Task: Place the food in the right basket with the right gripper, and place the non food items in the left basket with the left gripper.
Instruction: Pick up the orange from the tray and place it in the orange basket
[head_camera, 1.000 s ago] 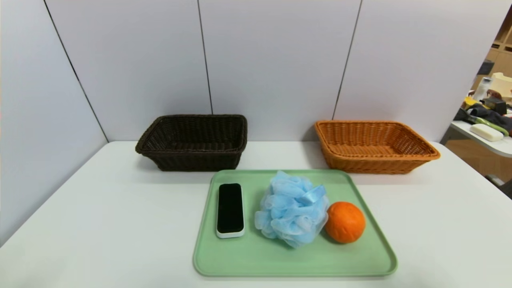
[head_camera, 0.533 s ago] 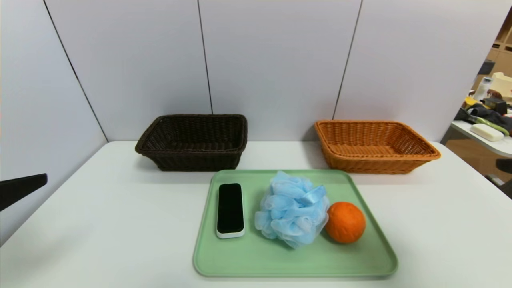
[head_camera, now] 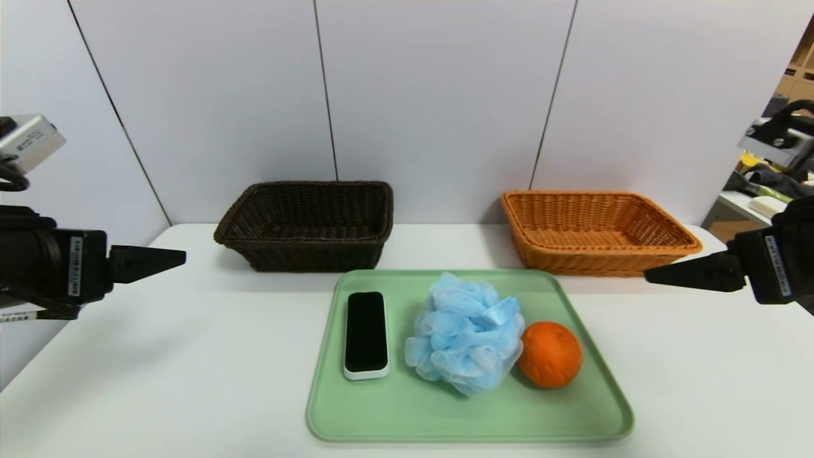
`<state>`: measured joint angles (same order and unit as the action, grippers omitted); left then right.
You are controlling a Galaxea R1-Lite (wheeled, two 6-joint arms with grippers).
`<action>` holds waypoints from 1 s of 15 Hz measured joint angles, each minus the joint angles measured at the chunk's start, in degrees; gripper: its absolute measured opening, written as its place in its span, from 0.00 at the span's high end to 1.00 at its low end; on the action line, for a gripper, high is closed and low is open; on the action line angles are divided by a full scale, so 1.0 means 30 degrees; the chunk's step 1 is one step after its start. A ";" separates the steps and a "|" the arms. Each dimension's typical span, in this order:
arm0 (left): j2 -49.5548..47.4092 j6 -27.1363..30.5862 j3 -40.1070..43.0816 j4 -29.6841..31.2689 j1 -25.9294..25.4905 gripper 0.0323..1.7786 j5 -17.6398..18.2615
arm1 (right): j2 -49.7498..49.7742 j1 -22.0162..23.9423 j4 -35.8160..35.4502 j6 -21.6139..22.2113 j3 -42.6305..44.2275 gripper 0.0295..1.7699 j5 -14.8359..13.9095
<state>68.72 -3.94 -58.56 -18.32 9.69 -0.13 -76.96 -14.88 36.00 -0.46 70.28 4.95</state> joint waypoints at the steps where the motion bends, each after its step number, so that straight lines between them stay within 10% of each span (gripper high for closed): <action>1: 0.0410 -0.0191 -0.0037 0.0081 0.0406 0.05 -0.0028 | -0.0394 -0.0410 0.0154 0.0154 0.0000 0.03 0.0049; 15: 0.1991 -0.0199 -0.0386 -0.0829 0.3495 0.05 -0.2877 | -0.4364 -0.3820 0.2544 0.0703 0.0321 0.03 -0.0110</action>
<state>74.69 -4.53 -59.72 -20.81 20.18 -8.77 -90.05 -26.34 43.63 1.65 71.24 4.62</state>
